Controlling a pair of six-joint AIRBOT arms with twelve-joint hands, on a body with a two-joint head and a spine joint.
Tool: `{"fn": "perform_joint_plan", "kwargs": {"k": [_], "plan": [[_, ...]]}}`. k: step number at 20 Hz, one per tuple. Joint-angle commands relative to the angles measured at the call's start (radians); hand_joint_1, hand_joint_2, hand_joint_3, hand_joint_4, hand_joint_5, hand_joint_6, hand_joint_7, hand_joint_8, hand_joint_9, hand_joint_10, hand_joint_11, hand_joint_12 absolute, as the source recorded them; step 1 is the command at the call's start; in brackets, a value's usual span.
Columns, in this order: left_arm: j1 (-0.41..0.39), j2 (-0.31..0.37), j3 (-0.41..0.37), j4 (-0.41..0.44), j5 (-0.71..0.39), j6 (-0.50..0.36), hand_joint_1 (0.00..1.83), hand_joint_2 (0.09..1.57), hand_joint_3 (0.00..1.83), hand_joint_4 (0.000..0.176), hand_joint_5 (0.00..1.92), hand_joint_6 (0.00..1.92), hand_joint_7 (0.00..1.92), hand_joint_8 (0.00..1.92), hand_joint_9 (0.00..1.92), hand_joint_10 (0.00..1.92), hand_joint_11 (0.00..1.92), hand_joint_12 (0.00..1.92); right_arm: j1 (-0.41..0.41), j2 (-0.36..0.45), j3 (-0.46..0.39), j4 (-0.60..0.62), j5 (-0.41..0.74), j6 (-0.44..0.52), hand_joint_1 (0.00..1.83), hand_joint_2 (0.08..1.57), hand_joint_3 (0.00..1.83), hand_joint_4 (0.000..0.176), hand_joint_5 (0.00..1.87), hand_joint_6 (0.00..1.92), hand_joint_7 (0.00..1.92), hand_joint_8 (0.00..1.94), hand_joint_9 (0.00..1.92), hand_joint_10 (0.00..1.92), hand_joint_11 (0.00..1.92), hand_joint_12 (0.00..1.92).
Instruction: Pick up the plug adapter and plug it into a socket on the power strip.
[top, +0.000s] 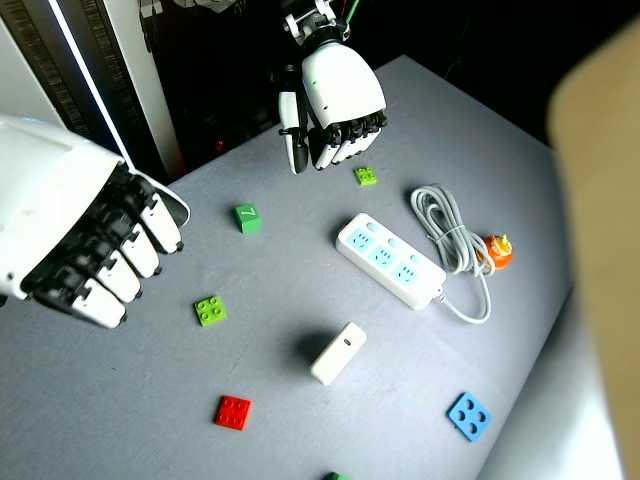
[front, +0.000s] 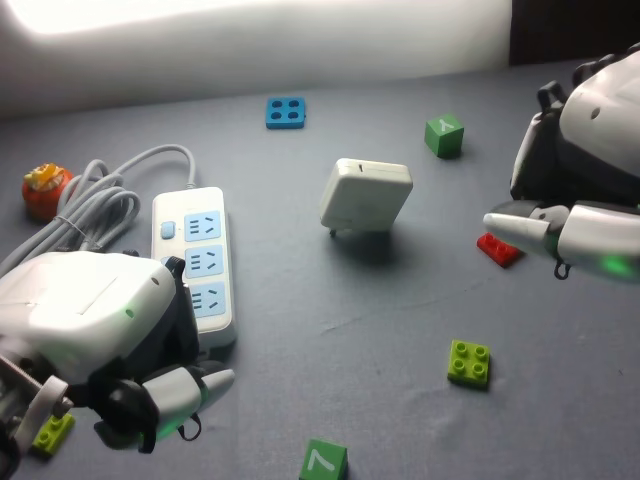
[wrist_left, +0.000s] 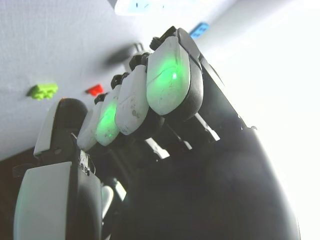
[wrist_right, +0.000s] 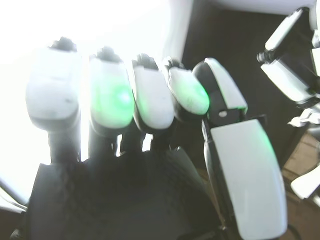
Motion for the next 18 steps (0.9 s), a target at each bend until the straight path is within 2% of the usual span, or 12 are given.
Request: {"fn": "perform_joint_plan", "kwargs": {"k": [1, 2, 3, 4, 5, 6, 10, 12, 13, 14, 16, 18], "plan": [[-0.013, 0.0, 0.005, 0.053, -0.066, 0.0, 0.0, 1.1, 0.14, 0.0, 0.0, 0.0, 0.0, 0.0, 0.0, 0.0, 0.0, 0.01, 0.006, 0.003, -0.002, -0.025, 0.084, -0.019, 0.02, 1.11, 0.11, 0.0, 0.07, 0.04, 0.08, 0.05, 0.07, 0.06, 0.0, 0.41], [-0.016, -0.001, 0.006, 0.048, -0.061, 0.0, 0.0, 1.1, 0.14, 0.0, 0.0, 0.0, 0.0, 0.0, 0.0, 0.0, 0.0, 0.01, 0.007, -0.001, -0.002, 0.001, 0.084, -0.058, 0.02, 1.11, 0.11, 0.0, 0.07, 0.04, 0.08, 0.05, 0.07, 0.06, 0.0, 0.41], [-0.019, -0.001, 0.006, 0.044, -0.061, 0.001, 0.0, 1.16, 0.03, 0.0, 0.0, 0.0, 0.0, 0.0, 0.0, 0.0, 0.02, 0.01, 0.013, -0.015, -0.002, 0.085, 0.087, -0.184, 0.0, 1.15, 0.01, 0.0, 0.1, 0.01, 0.1, 0.01, 0.1, 0.01, 0.0, 0.4], [-0.02, -0.001, 0.007, 0.044, -0.061, 0.001, 0.0, 1.17, 0.03, 0.0, 0.0, 0.0, 0.0, 0.0, 0.0, 0.0, 0.01, 0.01, 0.015, -0.022, -0.002, 0.122, 0.094, -0.237, 0.01, 1.16, 0.0, 0.0, 0.13, 0.01, 0.13, 0.01, 0.11, 0.01, 0.0, 0.34], [-0.02, -0.001, 0.009, 0.043, -0.061, 0.001, 0.0, 1.17, 0.02, 0.0, 0.0, 0.0, 0.0, 0.0, 0.0, 0.0, 0.0, 0.01, 0.016, -0.049, -0.002, 0.227, 0.146, -0.386, 0.0, 1.17, 0.0, 0.0, 0.13, 0.0, 0.13, 0.0, 0.11, 0.0, 0.0, 0.29], [-0.02, 0.0, 0.011, 0.042, -0.057, 0.001, 0.0, 1.18, 0.02, 0.0, 0.01, 0.0, 0.01, 0.0, 0.0, 0.0, 0.0, 0.0, 0.015, -0.06, 0.004, 0.236, 0.167, -0.407, 0.0, 1.17, 0.0, 0.0, 0.11, 0.0, 0.12, 0.0, 0.1, 0.0, 0.0, 0.26], [-0.02, 0.0, 0.018, 0.023, -0.047, 0.009, 0.0, 1.17, 0.01, 0.0, 0.0, 0.0, 0.0, 0.0, 0.0, 0.0, 0.0, 0.0, 0.043, -0.074, 0.02, 0.255, 0.169, -0.338, 0.0, 1.19, 0.0, 0.0, 0.12, 0.0, 0.12, 0.0, 0.12, 0.0, 0.0, 0.37], [-0.02, 0.0, 0.03, 0.016, -0.018, 0.009, 0.0, 1.16, 0.01, 0.0, 0.02, 0.0, 0.02, 0.01, 0.0, 0.0, 0.0, 0.0, 0.052, -0.072, 0.033, 0.193, 0.114, -0.194, 0.05, 1.17, 0.0, 0.0, 0.16, 0.01, 0.16, 0.01, 0.15, 0.01, 0.0, 0.47], [-0.02, 0.0, 0.037, 0.015, 0.008, 0.009, 0.0, 1.16, 0.01, 0.0, 0.02, 0.01, 0.02, 0.01, 0.0, 0.0, 0.0, 0.0, 0.054, -0.072, 0.046, 0.159, 0.081, -0.129, 0.05, 1.19, 0.0, 0.0, 0.11, 0.0, 0.11, 0.0, 0.1, 0.0, 0.0, 0.31], [-0.02, 0.0, 0.046, 0.015, 0.029, 0.009, 0.0, 1.17, 0.01, 0.0, 0.01, 0.0, 0.0, 0.0, 0.0, 0.0, 0.0, 0.0, 0.056, -0.074, 0.061, 0.125, 0.058, -0.075, 0.05, 1.18, 0.0, 0.0, 0.11, 0.0, 0.11, 0.0, 0.1, 0.0, 0.0, 0.32], [-0.018, 0.0, 0.06, 0.015, 0.05, 0.009, 0.0, 1.18, 0.01, 0.0, 0.01, 0.0, 0.0, 0.0, 0.0, 0.0, 0.0, 0.0, 0.063, -0.083, 0.102, 0.122, 0.024, -0.076, 0.13, 1.16, 0.0, 0.0, 0.09, 0.0, 0.1, 0.0, 0.1, 0.0, 0.0, 0.35], [-0.015, 0.0, 0.075, 0.015, 0.077, 0.013, 0.0, 1.19, 0.01, 0.0, 0.01, 0.0, 0.0, 0.0, 0.0, 0.0, 0.0, 0.0, 0.072, -0.088, 0.136, 0.122, -0.01, -0.185, 0.38, 1.16, 0.0, 0.0, 0.08, 0.0, 0.09, 0.0, 0.09, 0.0, 0.0, 0.33]]}}
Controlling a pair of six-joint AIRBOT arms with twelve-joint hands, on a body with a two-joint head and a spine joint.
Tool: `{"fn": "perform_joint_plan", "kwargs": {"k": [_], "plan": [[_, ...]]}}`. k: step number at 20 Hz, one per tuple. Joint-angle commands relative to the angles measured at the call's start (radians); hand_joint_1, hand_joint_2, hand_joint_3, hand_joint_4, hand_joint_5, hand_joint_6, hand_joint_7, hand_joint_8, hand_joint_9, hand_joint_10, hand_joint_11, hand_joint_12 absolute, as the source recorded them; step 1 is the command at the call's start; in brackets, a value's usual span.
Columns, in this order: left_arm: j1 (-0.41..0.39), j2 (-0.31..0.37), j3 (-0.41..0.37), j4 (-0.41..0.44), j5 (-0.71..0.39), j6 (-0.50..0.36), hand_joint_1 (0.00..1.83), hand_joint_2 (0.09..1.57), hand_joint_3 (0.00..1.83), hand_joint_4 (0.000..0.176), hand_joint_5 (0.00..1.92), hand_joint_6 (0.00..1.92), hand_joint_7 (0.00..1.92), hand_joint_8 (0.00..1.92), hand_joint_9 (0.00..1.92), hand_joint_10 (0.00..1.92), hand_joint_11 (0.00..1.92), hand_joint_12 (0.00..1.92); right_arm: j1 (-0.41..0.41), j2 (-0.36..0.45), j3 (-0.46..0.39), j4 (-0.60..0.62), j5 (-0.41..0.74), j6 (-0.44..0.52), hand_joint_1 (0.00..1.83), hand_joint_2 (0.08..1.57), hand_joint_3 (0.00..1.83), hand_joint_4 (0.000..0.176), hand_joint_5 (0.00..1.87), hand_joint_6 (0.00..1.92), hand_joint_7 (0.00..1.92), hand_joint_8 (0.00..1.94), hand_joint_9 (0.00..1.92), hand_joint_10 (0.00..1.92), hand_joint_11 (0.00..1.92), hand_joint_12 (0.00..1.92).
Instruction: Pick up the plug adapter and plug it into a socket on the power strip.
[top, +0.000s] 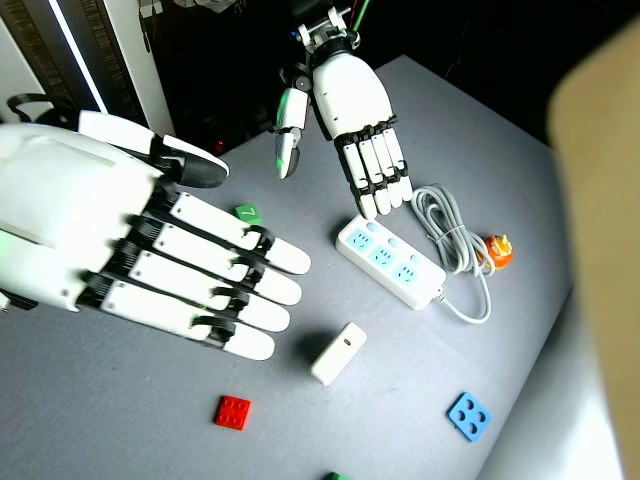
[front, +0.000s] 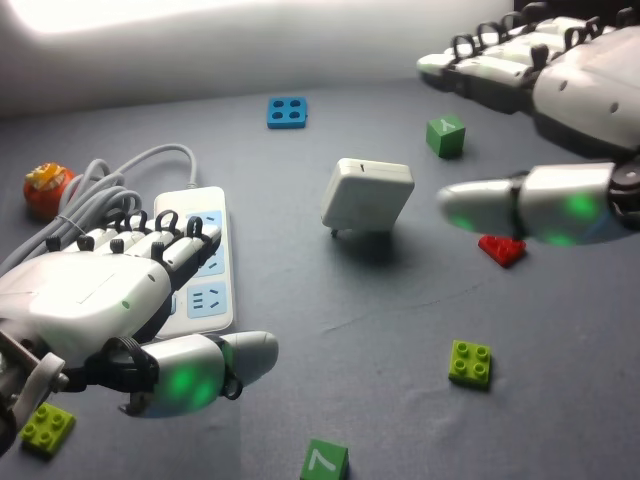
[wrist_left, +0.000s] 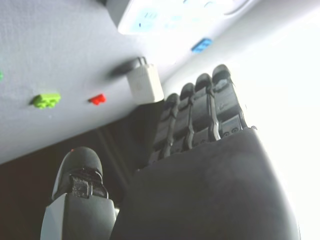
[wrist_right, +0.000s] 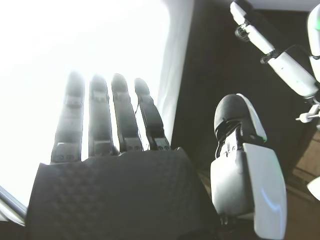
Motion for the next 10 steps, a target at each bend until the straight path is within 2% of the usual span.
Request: {"fn": "perform_joint_plan", "kwargs": {"k": [1, 2, 3, 4, 5, 6, 7, 8, 9, 10], "plan": [[-0.003, 0.001, 0.006, 0.057, -0.037, 0.005, 0.0, 1.19, 0.01, 0.0, 0.0, 0.0, 0.0, 0.0, 0.0, 0.0, 0.0, 0.0, 0.025, 0.008, -0.002, -0.029, 0.06, -0.044, 0.48, 1.14, 0.0, 0.0, 0.06, 0.0, 0.08, 0.0, 0.08, 0.0, 0.0, 0.3], [-0.002, 0.001, 0.014, 0.057, -0.005, 0.005, 0.0, 1.19, 0.01, 0.0, 0.0, 0.0, 0.0, 0.0, 0.0, 0.0, 0.0, 0.0, 0.029, 0.009, 0.005, -0.031, 0.038, -0.061, 0.48, 1.14, 0.0, 0.0, 0.06, 0.0, 0.08, 0.0, 0.08, 0.0, 0.0, 0.3], [-0.002, 0.001, 0.023, 0.057, 0.033, 0.015, 0.0, 1.19, 0.01, 0.0, 0.0, 0.0, 0.0, 0.0, 0.0, 0.0, 0.0, 0.0, 0.018, 0.018, 0.018, -0.156, -0.006, 0.11, 0.5, 1.14, 0.0, 0.0, 0.06, 0.0, 0.08, 0.0, 0.08, 0.0, 0.0, 0.29], [-0.001, 0.001, 0.024, 0.052, 0.044, 0.021, 0.0, 1.19, 0.01, 0.0, 0.0, 0.0, 0.0, 0.0, 0.0, 0.0, 0.0, 0.0, 0.013, 0.023, 0.02, -0.267, -0.021, 0.229, 0.5, 1.14, 0.0, 0.0, 0.06, 0.0, 0.08, 0.0, 0.08, 0.0, 0.0, 0.29], [-0.002, 0.001, 0.024, 0.039, 0.05, 0.035, 0.0, 1.19, 0.01, 0.0, 0.0, 0.0, 0.0, 0.0, 0.0, 0.0, 0.0, 0.0, 0.011, 0.027, 0.024, -0.387, -0.053, 0.366, 0.7, 1.11, 0.0, 0.0, 0.06, 0.0, 0.08, 0.0, 0.08, 0.0, 0.0, 0.3], [-0.004, 0.001, 0.023, 0.02, 0.059, 0.053, 0.0, 1.19, 0.01, 0.0, 0.0, 0.0, 0.0, 0.0, 0.0, 0.0, 0.0, 0.0, 0.019, 0.028, 0.036, -0.556, -0.113, 0.581, 0.7, 1.11, 0.0, 0.0, 0.06, 0.0, 0.08, 0.0, 0.08, 0.0, 0.0, 0.3], [-0.004, 0.0, 0.023, 0.016, 0.069, 0.057, 0.0, 1.18, 0.0, 0.0, 0.0, 0.0, 0.01, 0.0, 0.0, 0.0, 0.0, 0.0, 0.043, 0.022, 0.054, -0.746, -0.199, 0.84, 0.97, 1.06, 0.0, 0.0, 0.08, 0.0, 0.08, 0.0, 0.07, 0.0, 0.0, 0.27], [-0.005, 0.0, 0.021, 0.012, 0.075, 0.061, 0.0, 1.18, 0.0, 0.0, 0.0, 0.0, 0.01, 0.0, 0.0, 0.0, 0.0, 0.0, 0.069, 0.009, 0.068, -0.893, -0.271, 1.042, 1.0, 1.05, 0.0, 0.0, 0.08, 0.0, 0.08, 0.0, 0.07, 0.0, 0.0, 0.26], [-0.009, 0.0, 0.015, -0.014, 0.077, 0.089, 0.0, 1.18, 0.0, 0.0, 0.01, 0.0, 0.02, 0.01, 0.0, 0.0, 0.0, 0.0, 0.121, -0.013, 0.086, -1.089, -0.388, 1.302, 1.03, 1.0, 0.0, 0.0, 0.09, 0.0, 0.1, 0.0, 0.09, 0.01, 0.0, 0.37], [-0.014, -0.003, 0.008, -0.051, 0.076, 0.132, 0.0, 1.18, 0.0, 0.0, 0.02, 0.01, 0.03, 0.01, 0.0, 0.0, 0.0, 0.0, 0.15, -0.034, 0.094, -1.291, -0.469, 1.528, 1.03, 1.02, 0.0, 0.0, 0.07, 0.0, 0.08, 0.0, 0.07, 0.0, 0.0, 0.29]]}}
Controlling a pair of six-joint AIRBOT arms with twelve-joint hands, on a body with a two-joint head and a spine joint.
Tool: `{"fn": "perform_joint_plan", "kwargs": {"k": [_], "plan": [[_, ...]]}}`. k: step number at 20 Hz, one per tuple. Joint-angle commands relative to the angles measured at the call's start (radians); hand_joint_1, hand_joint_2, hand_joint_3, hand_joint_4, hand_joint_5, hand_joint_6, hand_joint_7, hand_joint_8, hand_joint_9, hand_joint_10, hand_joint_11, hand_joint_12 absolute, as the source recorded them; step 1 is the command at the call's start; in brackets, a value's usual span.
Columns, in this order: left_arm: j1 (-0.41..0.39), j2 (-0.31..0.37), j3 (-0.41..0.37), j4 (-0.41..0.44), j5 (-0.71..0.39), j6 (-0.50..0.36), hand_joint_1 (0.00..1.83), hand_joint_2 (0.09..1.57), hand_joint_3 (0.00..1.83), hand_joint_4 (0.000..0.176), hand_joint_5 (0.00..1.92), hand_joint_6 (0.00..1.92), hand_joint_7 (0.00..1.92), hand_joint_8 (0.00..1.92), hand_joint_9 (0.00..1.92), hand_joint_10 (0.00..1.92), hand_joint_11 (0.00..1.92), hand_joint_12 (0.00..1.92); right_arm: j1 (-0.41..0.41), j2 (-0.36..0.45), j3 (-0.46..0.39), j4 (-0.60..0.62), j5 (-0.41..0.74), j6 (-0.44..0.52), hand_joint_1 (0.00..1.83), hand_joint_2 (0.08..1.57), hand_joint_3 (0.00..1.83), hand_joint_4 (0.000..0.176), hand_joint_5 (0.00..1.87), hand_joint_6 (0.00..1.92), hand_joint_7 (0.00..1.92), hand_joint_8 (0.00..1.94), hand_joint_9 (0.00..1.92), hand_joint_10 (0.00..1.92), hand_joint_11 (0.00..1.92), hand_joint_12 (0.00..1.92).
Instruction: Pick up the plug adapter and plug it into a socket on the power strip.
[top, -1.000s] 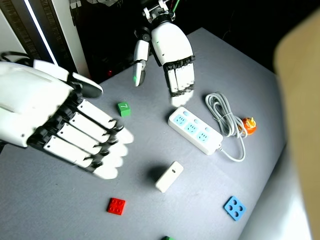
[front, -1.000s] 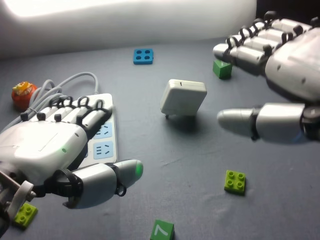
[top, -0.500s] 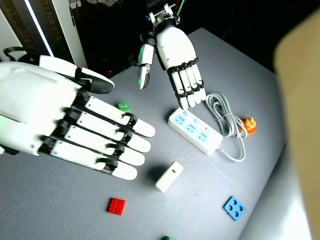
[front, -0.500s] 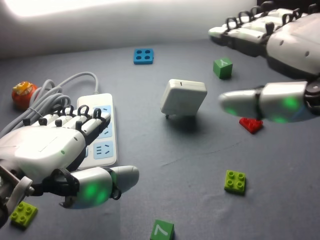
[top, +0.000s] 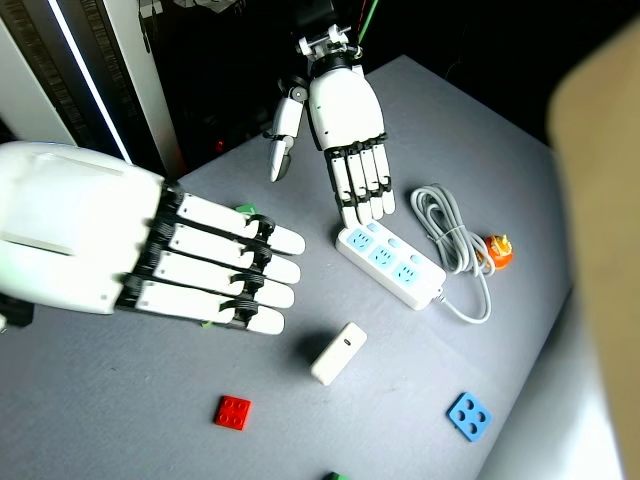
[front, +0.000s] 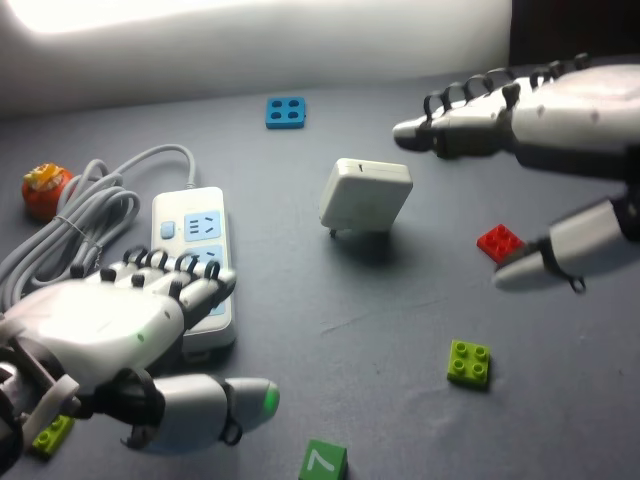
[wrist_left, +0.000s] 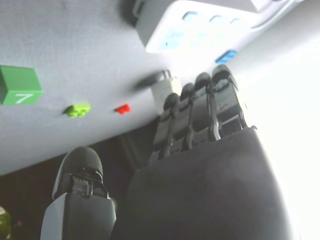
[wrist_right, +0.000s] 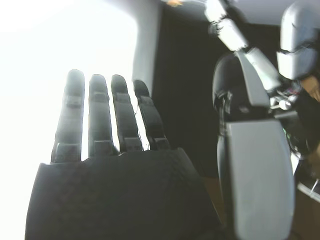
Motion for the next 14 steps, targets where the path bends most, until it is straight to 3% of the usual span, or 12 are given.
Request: {"fn": "perform_joint_plan", "kwargs": {"k": [1, 2, 3, 5, 6, 9, 14], "plan": [[-0.009, -0.004, -0.006, 0.023, -0.052, 0.021, 0.0, 1.18, 0.0, 0.0, 0.03, 0.01, 0.04, 0.01, 0.01, 0.01, 0.01, 0.0, 0.031, -0.013, 0.002, -0.214, -0.033, 0.204, 1.04, 1.01, 0.0, 0.0, 0.1, 0.01, 0.1, 0.01, 0.08, 0.01, 0.0, 0.33], [-0.002, -0.005, -0.01, 0.017, -0.052, 0.022, 0.0, 1.18, 0.0, 0.0, 0.02, 0.0, 0.03, 0.01, 0.0, 0.0, 0.0, 0.0, 0.046, -0.035, -0.007, -0.472, -0.124, 0.447, 1.04, 1.0, 0.0, 0.0, 0.09, 0.0, 0.1, 0.0, 0.09, 0.01, 0.0, 0.36], [0.002, -0.008, -0.01, 0.016, -0.052, 0.022, 0.0, 1.18, 0.0, 0.0, 0.02, 0.0, 0.02, 0.0, 0.0, 0.0, 0.0, 0.0, 0.051, -0.045, -0.017, -0.595, -0.172, 0.546, 1.04, 1.0, 0.0, 0.0, 0.09, 0.0, 0.1, 0.0, 0.08, 0.0, 0.0, 0.35], [0.008, -0.021, -0.004, 0.01, -0.055, 0.021, 0.0, 1.19, 0.01, 0.0, 0.02, 0.0, 0.02, 0.0, 0.0, 0.0, 0.0, 0.0, 0.054, -0.08, -0.022, -0.696, -0.247, 0.64, 1.09, 1.01, 0.0, 0.0, 0.09, 0.01, 0.1, 0.0, 0.09, 0.01, 0.0, 0.38], [0.01, -0.031, 0.002, 0.005, -0.056, 0.021, 0.0, 1.19, 0.01, 0.0, 0.03, 0.01, 0.03, 0.0, 0.0, 0.0, 0.0, 0.0, 0.051, -0.106, -0.007, -0.747, -0.293, 0.693, 1.07, 1.04, 0.01, 0.0, 0.05, 0.0, 0.06, 0.0, 0.06, 0.0, 0.0, 0.3], [0.022, -0.066, 0.023, -0.007, -0.071, 0.019, 0.0, 1.17, 0.0, 0.0, 0.02, 0.0, 0.01, 0.0, 0.0, 0.0, 0.0, 0.0, 0.062, -0.201, 0.098, -0.714, -0.325, 0.713, 1.04, 1.07, 0.01, 0.0, 0.03, 0.0, 0.06, 0.0, 0.07, 0.0, 0.0, 0.3], [0.031, -0.093, 0.048, -0.007, -0.086, -0.002, 0.0, 1.17, 0.0, 0.0, 0.04, 0.01, 0.03, 0.01, 0.0, 0.0, 0.0, 0.0, 0.063, -0.339, 0.289, -0.427, -0.284, 0.575, 1.12, 1.06, 0.0, 0.0, 0.07, 0.01, 0.09, 0.01, 0.1, 0.01, 0.0, 0.35]]}}
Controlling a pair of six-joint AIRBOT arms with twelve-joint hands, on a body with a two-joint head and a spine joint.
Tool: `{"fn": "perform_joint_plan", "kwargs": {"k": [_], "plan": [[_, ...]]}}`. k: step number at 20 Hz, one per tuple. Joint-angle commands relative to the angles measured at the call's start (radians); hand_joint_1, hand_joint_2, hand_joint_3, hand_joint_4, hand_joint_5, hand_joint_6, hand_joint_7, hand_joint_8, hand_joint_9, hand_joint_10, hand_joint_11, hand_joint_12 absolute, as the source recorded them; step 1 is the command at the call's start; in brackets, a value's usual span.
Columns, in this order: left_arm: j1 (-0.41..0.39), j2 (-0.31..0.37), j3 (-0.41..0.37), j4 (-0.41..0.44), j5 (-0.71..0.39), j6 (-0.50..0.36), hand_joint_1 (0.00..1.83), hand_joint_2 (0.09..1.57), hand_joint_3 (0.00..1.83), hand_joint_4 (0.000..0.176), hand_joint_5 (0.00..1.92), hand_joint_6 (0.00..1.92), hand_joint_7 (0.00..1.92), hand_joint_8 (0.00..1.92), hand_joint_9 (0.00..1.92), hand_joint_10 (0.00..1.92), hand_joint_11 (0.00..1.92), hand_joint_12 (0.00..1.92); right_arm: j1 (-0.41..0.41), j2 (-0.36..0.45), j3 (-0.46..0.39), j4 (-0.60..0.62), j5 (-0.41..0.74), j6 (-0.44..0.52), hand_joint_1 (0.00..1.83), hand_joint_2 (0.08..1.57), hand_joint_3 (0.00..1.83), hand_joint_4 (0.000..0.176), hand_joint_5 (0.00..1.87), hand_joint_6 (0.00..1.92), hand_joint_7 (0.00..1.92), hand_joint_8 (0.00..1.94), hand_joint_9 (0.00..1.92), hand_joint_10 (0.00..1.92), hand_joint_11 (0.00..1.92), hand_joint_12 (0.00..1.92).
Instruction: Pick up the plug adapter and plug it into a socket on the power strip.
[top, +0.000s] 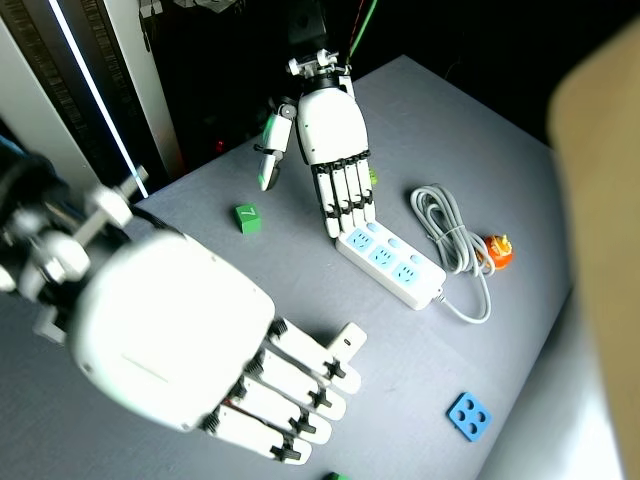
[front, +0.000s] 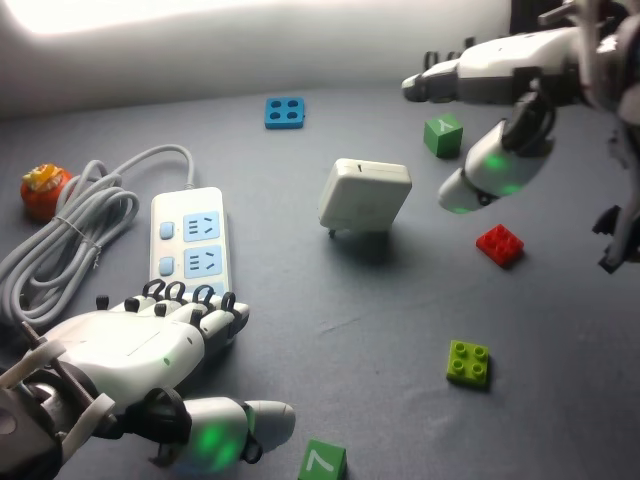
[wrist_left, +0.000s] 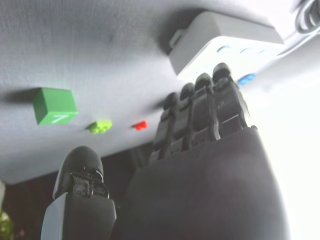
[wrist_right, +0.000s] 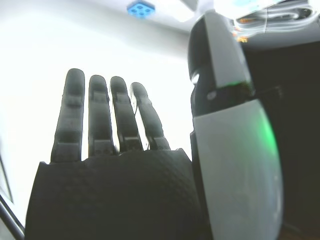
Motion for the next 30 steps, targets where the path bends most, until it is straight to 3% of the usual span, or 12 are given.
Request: {"fn": "perform_joint_plan", "kwargs": {"k": [1, 3, 7, 14, 20, 23, 26, 30], "plan": [[-0.004, 0.0, 0.006, 0.04, -0.062, -0.005, 0.0, 1.17, 0.0, 0.0, 0.04, 0.01, 0.03, 0.01, 0.0, 0.0, 0.0, 0.0, 0.01, -0.007, 0.02, 0.0, 0.082, -0.026, 1.12, 1.06, 0.0, 0.0, 0.07, 0.01, 0.09, 0.01, 0.1, 0.01, 0.0, 0.35], [-0.005, -0.003, 0.015, 0.024, -0.067, -0.003, 0.0, 1.16, 0.0, 0.0, 0.05, 0.01, 0.04, 0.01, 0.0, 0.0, 0.0, 0.0, 0.009, -0.044, 0.082, 0.112, 0.108, -0.097, 1.14, 1.04, 0.0, 0.0, 0.08, 0.0, 0.12, 0.0, 0.13, 0.01, 0.0, 0.5], [-0.001, -0.005, 0.027, 0.017, -0.068, -0.003, 0.0, 1.16, 0.0, 0.0, 0.06, 0.01, 0.05, 0.01, 0.01, 0.0, 0.0, 0.0, 0.009, -0.093, 0.146, 0.14, 0.146, -0.161, 1.17, 1.02, 0.0, 0.0, 0.1, 0.01, 0.15, 0.01, 0.15, 0.01, 0.0, 0.56], [-0.001, -0.029, 0.05, 0.008, -0.07, -0.018, 0.0, 1.15, 0.0, 0.0, 0.06, 0.01, 0.06, 0.01, 0.03, 0.01, 0.01, 0.01, -0.028, -0.207, 0.307, 0.411, 0.176, -0.32, 1.14, 1.0, 0.0, 0.0, 0.09, 0.0, 0.12, 0.0, 0.11, 0.0, 0.0, 0.45], [-0.003, -0.055, 0.07, 0.008, -0.075, -0.064, 0.0, 1.16, 0.0, 0.0, 0.08, 0.01, 0.07, 0.01, 0.03, 0.01, 0.02, 0.01, -0.064, -0.272, 0.379, 0.413, 0.217, -0.323, 1.14, 1.0, 0.0, 0.0, 0.09, 0.0, 0.12, 0.0, 0.12, 0.0, 0.0, 0.5], [0.001, -0.058, 0.07, -0.006, -0.073, -0.077, 0.0, 1.16, 0.0, 0.0, 0.08, 0.01, 0.09, 0.01, 0.04, 0.01, 0.01, 0.01, -0.088, -0.3, 0.419, 0.412, 0.238, -0.329, 1.16, 0.98, 0.0, 0.0, 0.12, 0.01, 0.15, 0.0, 0.16, 0.01, 0.0, 0.65], [0.01, -0.058, 0.069, -0.007, -0.073, -0.091, 0.0, 1.16, 0.0, 0.0, 0.08, 0.01, 0.08, 0.0, 0.04, 0.0, 0.02, 0.01, -0.101, -0.311, 0.43, 0.412, 0.264, -0.347, 1.15, 0.99, 0.0, 0.0, 0.11, 0.0, 0.11, 0.0, 0.12, 0.0, 0.0, 0.55], [0.016, -0.058, 0.068, -0.028, -0.052, -0.094, 0.0, 1.16, 0.0, 0.0, 0.08, 0.0, 0.1, 0.01, 0.05, 0.01, 0.02, 0.01, -0.122, -0.348, 0.475, 0.412, 0.257, -0.381, 1.16, 0.99, 0.0, 0.0, 0.13, 0.0, 0.14, 0.0, 0.13, 0.0, 0.0, 0.58]]}}
